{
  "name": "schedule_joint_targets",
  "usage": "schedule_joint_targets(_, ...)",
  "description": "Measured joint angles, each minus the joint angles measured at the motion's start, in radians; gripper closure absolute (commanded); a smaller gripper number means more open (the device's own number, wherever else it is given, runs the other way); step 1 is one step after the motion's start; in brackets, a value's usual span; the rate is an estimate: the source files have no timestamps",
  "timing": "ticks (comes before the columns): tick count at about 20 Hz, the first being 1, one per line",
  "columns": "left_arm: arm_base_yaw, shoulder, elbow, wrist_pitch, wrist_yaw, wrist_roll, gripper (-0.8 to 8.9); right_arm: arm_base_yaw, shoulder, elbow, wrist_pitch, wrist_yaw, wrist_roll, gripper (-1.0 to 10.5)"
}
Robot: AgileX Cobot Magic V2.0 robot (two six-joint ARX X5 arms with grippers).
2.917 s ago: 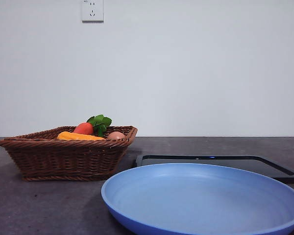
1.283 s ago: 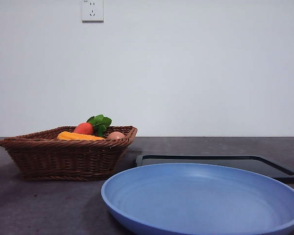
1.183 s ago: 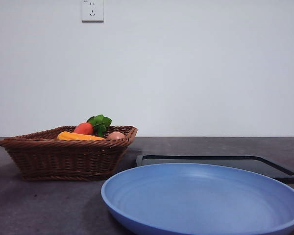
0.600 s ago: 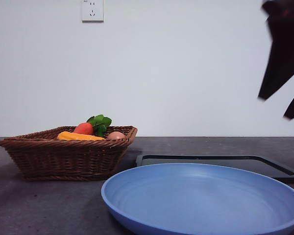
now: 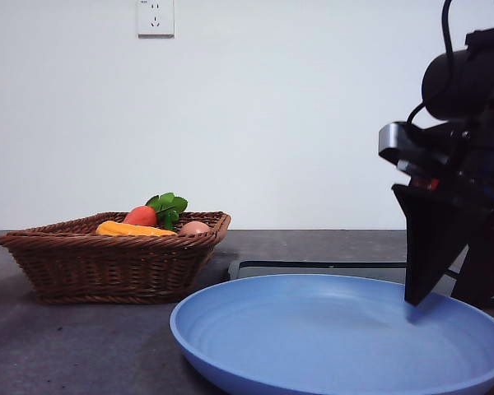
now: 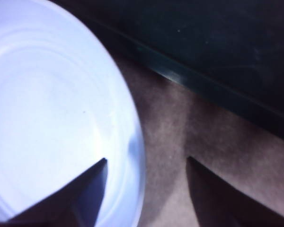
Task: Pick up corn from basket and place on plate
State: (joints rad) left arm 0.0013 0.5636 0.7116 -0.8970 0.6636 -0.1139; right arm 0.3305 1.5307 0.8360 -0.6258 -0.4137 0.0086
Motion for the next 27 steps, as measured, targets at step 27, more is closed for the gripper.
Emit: schedule_joint_targets(27,-0.144,0.495,0.141,0.367,-0.229,-0.299,4.53,-0.023,-0.558,0.005,-0.185,0.006,0.022,9.5)
